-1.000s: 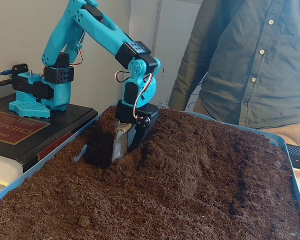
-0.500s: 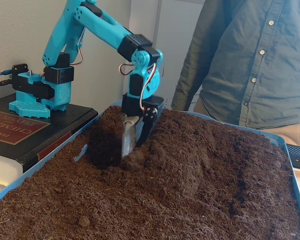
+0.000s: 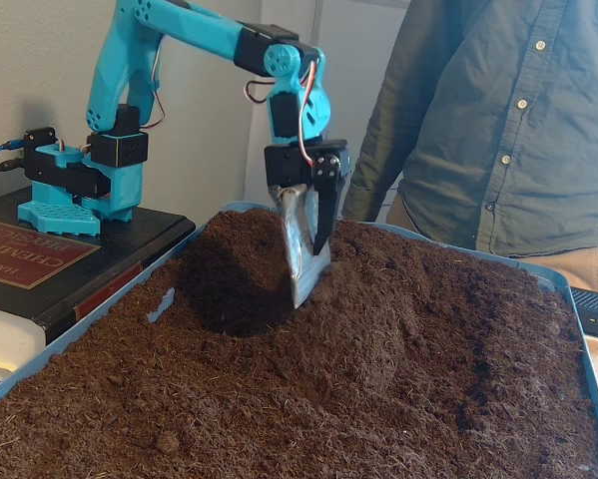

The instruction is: Build a berm.

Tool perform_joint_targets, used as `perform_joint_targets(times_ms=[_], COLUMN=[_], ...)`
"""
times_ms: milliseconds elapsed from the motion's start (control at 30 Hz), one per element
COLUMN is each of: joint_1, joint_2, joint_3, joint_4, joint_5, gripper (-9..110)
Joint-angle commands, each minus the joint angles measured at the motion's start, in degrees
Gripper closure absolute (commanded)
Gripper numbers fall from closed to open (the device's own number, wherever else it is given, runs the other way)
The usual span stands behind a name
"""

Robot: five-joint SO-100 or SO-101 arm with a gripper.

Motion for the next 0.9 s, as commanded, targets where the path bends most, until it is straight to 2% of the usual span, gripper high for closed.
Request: perform_joint_targets(times_ms=[0,333,600,867], joint_1=[0.0,-1.5,-9.7,-16.3], joint_2=[8.7,16.3,20.2,20.8], joint_3=[-5.0,-2.9,15.9,29.1], joint_4=[-1.0,-0.2,-0.2,-0.2], joint_5=[0.4,0.4,1.1,10.4], gripper=[101,101,101,101])
